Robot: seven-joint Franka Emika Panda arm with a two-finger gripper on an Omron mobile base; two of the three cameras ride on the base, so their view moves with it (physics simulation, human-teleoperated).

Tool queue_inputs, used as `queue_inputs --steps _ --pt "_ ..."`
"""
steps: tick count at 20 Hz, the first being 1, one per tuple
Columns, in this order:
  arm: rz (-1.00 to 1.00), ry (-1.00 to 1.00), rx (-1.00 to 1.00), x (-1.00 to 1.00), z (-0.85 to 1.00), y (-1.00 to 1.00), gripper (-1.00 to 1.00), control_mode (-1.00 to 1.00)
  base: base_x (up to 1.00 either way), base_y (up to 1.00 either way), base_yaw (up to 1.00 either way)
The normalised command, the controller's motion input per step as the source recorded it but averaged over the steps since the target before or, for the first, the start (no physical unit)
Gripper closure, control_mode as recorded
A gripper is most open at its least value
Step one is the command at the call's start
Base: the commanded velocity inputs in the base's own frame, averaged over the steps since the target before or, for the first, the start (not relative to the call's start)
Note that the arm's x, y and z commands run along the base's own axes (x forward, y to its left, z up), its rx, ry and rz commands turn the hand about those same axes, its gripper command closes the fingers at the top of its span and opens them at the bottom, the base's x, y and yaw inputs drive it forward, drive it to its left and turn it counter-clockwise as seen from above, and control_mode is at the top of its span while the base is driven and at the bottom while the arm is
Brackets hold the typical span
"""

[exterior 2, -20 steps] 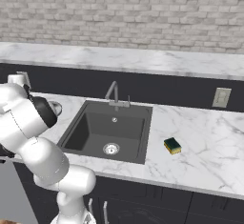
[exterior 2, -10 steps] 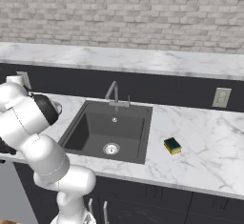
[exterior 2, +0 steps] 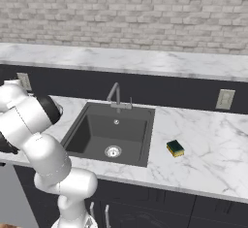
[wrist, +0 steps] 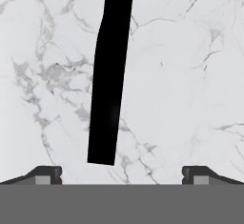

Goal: Pick the pan and sponge and place them into the sink. Then turn on the water.

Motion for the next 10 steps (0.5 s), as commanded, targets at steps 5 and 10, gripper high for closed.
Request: queue_inputs --steps 5,10 --pt "0.00 -0.03 0.00 0.05 -0.11 0.06 -1.00 -1.00 0.00 0.00 0.00" --pt "0.00 -0.02 0.00 0.04 -0.12 0.05 -1.00 -1.00 0.00 0.00 0.00"
